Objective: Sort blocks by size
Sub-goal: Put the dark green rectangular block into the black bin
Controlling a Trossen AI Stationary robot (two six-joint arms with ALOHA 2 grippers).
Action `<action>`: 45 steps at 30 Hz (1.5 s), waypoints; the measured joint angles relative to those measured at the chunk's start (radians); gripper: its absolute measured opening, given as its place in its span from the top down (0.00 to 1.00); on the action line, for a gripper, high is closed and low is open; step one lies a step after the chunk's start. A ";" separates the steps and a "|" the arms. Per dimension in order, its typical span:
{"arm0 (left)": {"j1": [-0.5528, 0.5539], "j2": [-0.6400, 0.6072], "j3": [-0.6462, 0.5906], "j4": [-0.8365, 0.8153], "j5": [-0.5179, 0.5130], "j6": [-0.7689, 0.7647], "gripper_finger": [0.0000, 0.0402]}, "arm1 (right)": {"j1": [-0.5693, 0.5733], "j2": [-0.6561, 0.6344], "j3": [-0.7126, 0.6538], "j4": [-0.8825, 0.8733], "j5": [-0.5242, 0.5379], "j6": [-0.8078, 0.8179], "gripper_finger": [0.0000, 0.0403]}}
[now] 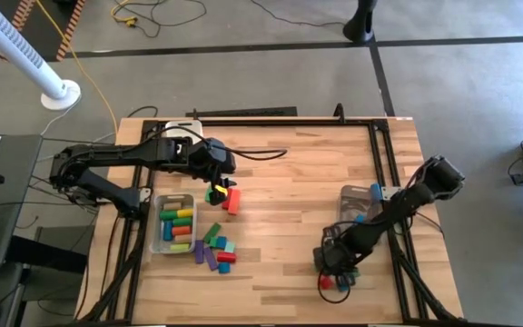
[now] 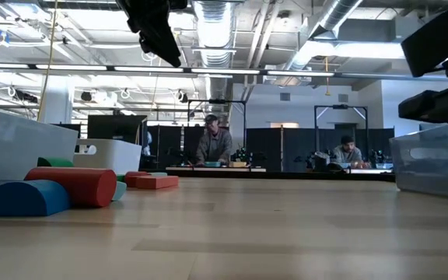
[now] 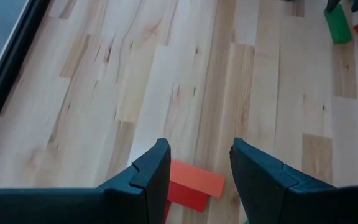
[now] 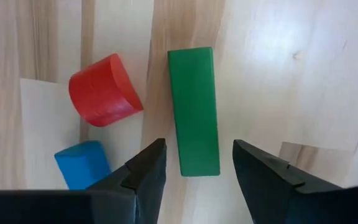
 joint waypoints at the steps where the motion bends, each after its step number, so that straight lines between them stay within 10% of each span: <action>1: 0.000 0.000 0.000 -0.001 0.000 0.000 0.61 | -0.004 0.000 0.000 0.000 -0.001 -0.003 0.47; 45: 0.000 0.000 0.000 -0.003 0.000 0.020 0.61 | -0.084 0.126 0.140 -0.101 -0.143 -0.250 0.48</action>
